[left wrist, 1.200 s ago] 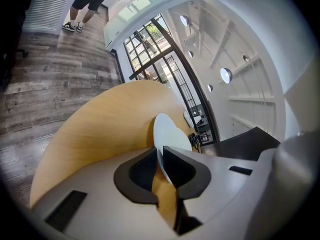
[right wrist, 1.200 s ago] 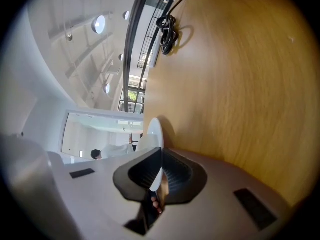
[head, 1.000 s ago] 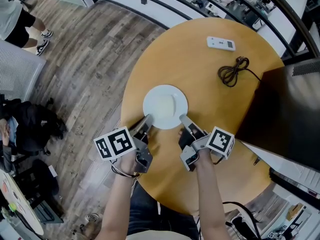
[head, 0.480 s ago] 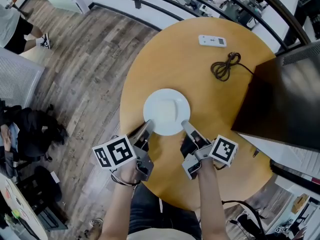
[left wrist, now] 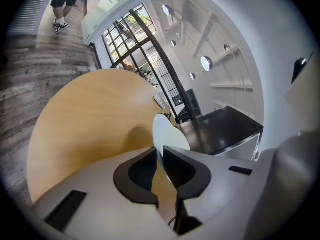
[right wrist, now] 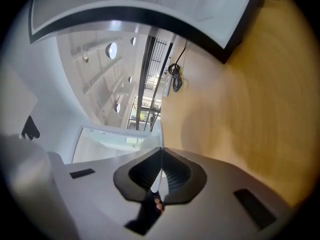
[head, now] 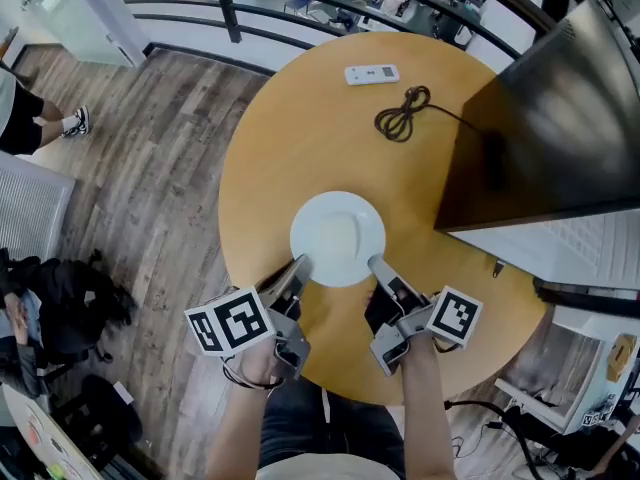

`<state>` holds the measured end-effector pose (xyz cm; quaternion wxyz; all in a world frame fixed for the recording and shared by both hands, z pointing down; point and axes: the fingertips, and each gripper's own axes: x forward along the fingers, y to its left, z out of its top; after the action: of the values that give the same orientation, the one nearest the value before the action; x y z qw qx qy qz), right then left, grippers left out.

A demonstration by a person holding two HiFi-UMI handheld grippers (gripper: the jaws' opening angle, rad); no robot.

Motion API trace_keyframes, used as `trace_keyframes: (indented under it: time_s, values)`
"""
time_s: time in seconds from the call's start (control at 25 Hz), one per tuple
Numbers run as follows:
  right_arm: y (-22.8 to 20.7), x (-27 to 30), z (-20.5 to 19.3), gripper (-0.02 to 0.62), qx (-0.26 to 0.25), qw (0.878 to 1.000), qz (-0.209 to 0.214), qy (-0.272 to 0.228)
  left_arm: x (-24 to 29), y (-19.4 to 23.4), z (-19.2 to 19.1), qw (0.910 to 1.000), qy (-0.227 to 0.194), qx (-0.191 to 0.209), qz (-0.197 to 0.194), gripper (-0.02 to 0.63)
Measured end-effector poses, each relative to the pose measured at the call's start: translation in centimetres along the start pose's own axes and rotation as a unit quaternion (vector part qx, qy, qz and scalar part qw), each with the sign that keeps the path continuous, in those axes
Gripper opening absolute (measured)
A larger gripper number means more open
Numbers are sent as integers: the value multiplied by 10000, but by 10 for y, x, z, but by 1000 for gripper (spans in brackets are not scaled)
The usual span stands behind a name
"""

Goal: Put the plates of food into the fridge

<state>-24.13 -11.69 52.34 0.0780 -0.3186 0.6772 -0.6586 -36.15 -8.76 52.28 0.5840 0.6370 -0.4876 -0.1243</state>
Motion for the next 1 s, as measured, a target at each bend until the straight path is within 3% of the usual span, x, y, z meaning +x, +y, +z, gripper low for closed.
trace_keyframes:
  time_s: [0.28,0.6,1.0]
  values:
    - [8,-70,14,18,85,9964,45,-844,13,-50,-38,9970,566,365,-392,43]
    - [2,-151,39,18,185,9860,28,-1657,37,-104,-92,9872,1158,856,-681,44]
    - [-17,-240,68,18,250,9816,144,-1888,62,-159,-164,9836,1262,1053,-743,44]
